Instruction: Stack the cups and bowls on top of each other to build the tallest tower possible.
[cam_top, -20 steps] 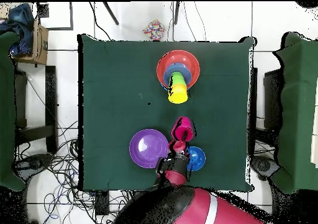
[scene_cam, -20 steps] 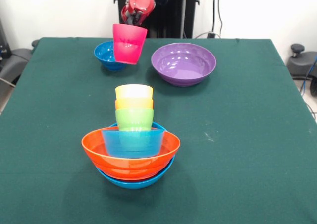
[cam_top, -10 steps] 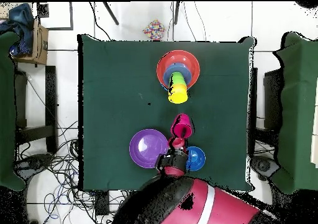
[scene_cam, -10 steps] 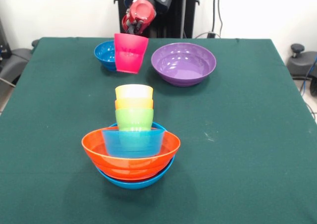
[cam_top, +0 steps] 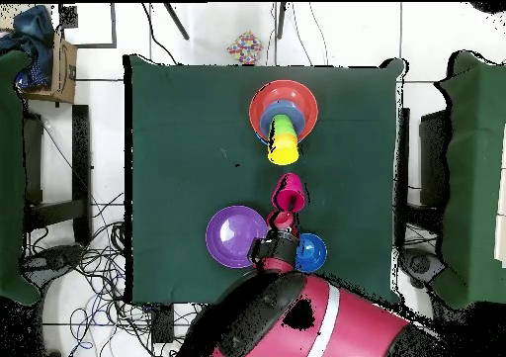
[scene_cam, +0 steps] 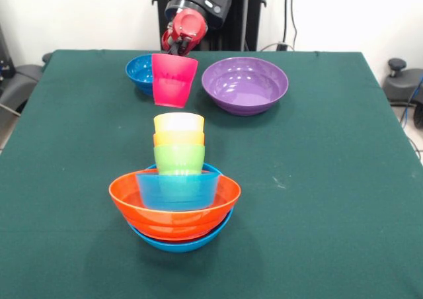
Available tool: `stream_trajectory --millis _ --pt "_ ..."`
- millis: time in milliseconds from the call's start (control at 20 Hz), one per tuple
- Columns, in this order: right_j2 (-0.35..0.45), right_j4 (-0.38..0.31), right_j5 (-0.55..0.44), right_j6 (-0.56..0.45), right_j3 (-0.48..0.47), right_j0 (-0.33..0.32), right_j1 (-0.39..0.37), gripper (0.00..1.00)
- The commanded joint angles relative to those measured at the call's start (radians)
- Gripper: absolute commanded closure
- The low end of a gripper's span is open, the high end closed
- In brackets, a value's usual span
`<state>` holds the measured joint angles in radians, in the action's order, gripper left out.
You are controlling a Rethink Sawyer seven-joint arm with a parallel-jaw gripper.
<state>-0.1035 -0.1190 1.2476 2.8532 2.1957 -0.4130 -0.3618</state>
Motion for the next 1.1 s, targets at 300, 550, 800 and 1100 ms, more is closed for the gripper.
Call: stream_trajectory --millis 300,550,800,1100 --pt "0.136 -0.026 -0.077 0.136 -0.156 0.024 0.009 1.00" --pt "0.144 -0.010 -0.094 0.134 -0.157 0.032 -0.002 1.00" --pt "0.150 0.004 -0.106 0.130 -0.156 0.041 -0.013 1.00" --pt "0.168 0.014 -0.103 0.130 -0.184 0.055 0.005 1.00"
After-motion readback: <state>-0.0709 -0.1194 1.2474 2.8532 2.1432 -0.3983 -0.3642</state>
